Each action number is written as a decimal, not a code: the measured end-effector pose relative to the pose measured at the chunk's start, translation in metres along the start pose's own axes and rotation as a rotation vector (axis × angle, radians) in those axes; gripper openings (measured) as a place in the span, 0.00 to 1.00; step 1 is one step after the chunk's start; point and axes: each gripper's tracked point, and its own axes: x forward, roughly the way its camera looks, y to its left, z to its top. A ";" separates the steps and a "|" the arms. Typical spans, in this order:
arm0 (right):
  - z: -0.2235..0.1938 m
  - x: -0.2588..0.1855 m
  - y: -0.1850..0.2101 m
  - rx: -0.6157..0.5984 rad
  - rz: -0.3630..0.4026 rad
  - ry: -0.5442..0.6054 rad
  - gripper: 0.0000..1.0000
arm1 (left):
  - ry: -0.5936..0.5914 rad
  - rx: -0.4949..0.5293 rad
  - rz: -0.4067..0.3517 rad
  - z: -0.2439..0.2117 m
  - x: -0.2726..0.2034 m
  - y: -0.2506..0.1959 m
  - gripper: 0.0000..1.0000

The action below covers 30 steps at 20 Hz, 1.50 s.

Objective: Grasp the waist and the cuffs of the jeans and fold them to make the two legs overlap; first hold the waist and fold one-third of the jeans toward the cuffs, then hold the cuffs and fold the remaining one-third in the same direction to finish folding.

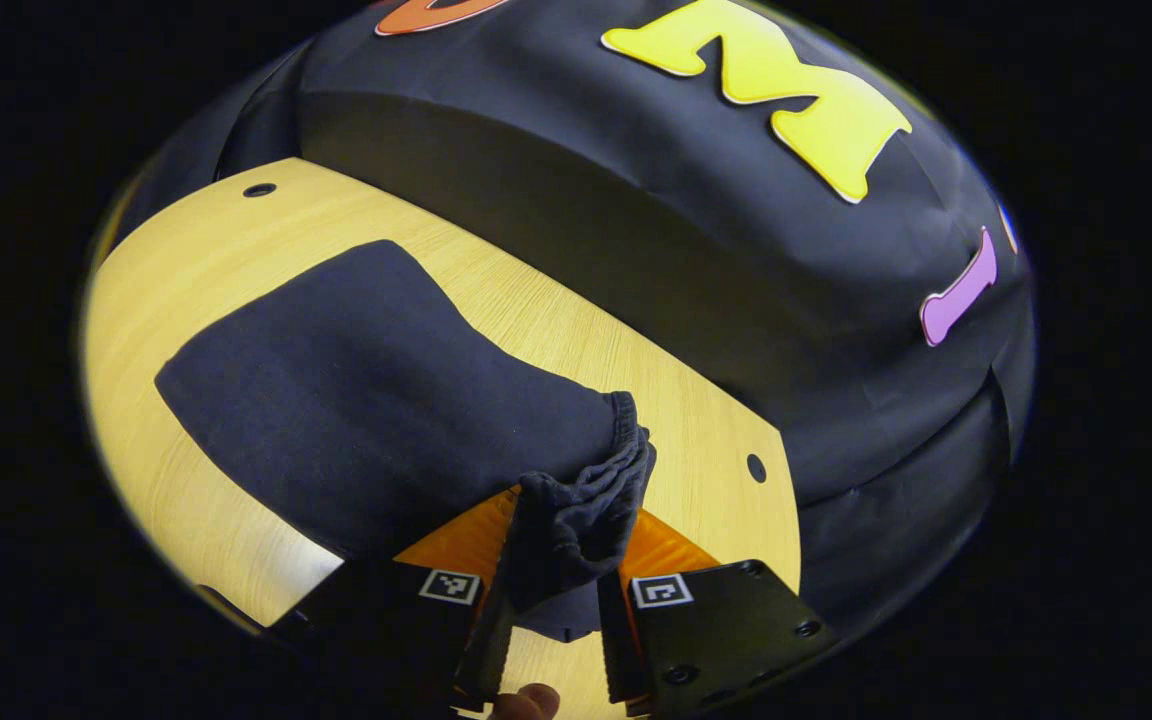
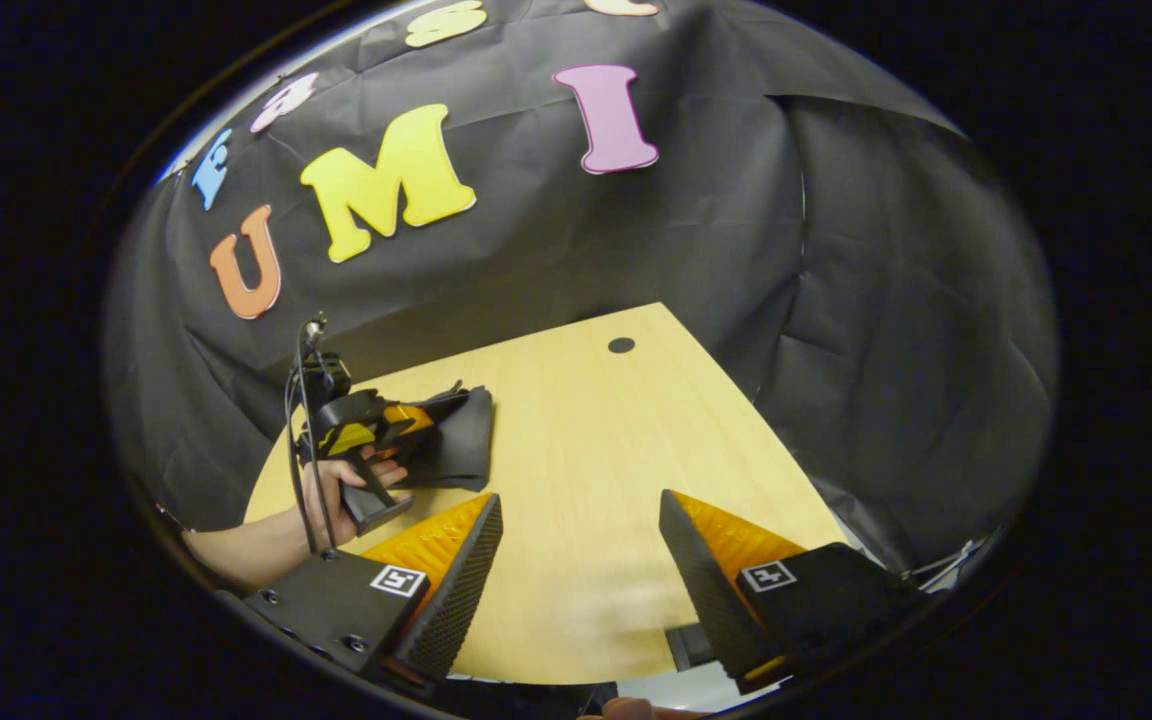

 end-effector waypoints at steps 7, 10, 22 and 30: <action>0.002 0.003 0.022 -0.023 0.044 0.000 0.98 | -0.038 0.269 0.017 0.008 -0.012 -0.010 0.51; 0.003 0.000 0.028 -0.032 0.050 -0.005 0.93 | -0.059 0.369 -0.025 0.008 -0.014 -0.018 1.00; 0.088 -0.020 0.133 -0.264 0.098 -0.321 0.98 | -0.364 0.466 -0.104 0.126 -0.184 -0.015 0.99; 0.118 -0.053 0.263 -0.314 0.197 -0.537 0.98 | -0.640 0.535 0.013 0.198 -0.345 0.034 0.98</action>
